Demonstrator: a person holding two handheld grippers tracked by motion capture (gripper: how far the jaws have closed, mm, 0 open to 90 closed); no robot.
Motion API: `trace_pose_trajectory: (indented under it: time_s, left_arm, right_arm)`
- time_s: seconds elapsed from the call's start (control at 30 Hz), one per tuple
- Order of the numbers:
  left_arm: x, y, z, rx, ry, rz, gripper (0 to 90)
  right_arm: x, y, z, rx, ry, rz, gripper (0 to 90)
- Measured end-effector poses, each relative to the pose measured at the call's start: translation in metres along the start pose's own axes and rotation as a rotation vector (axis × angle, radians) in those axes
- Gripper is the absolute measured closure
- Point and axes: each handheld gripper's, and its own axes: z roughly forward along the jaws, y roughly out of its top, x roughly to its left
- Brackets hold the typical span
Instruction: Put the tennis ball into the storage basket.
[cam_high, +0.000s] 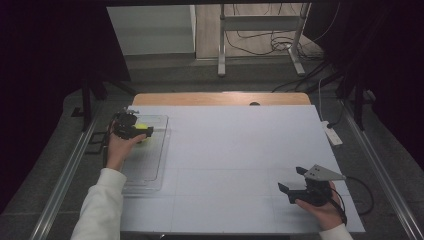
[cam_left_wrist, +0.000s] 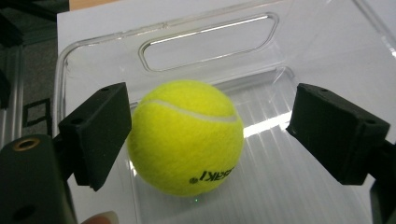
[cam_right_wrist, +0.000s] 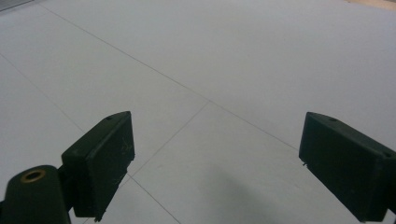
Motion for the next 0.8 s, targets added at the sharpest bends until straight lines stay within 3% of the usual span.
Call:
trace_pose_trajectory:
  time_s: [0.37,0.53,0.8]
  left_arm:
    - [-0.001,-0.003,-0.014,-0.071,-0.065,-0.02,13.5]
    - [-0.007,-0.007,-0.026,-0.116,-0.102,0.006,12.4]
    - [-0.018,-0.015,-0.049,-0.19,-0.202,0.01,11.9]
  right_arm:
    - [0.0,0.0,-0.001,-0.004,-0.005,0.002,10.8]
    - [0.0,0.0,-0.001,-0.002,-0.008,0.0,10.8]
    - [0.0,0.001,-0.001,-0.002,-0.012,0.0,10.8]
